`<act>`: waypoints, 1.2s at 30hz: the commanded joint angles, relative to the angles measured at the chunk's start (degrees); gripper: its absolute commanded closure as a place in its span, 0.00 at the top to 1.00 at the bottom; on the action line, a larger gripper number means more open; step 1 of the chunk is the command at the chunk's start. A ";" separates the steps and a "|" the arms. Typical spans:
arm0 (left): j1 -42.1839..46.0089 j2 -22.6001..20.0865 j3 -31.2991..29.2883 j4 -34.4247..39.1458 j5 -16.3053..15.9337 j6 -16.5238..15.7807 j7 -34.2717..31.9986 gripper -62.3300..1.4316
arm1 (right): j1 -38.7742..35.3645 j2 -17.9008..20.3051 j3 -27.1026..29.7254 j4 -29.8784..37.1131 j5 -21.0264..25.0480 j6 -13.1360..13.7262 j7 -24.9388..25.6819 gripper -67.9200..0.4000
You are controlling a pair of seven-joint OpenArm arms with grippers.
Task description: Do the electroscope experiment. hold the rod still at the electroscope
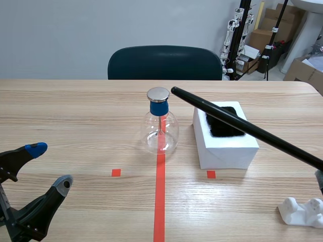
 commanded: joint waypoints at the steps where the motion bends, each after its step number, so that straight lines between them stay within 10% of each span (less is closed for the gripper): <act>1: -0.17 -0.37 -0.37 0.44 -0.57 -0.17 -1.16 1.00 | 0.35 0.28 0.22 0.37 0.42 -0.79 0.46 0.01; 36: -0.17 -0.37 -0.37 0.44 -0.57 -0.17 -1.16 1.00 | 0.35 0.28 0.22 0.37 -0.44 -0.81 0.44 0.01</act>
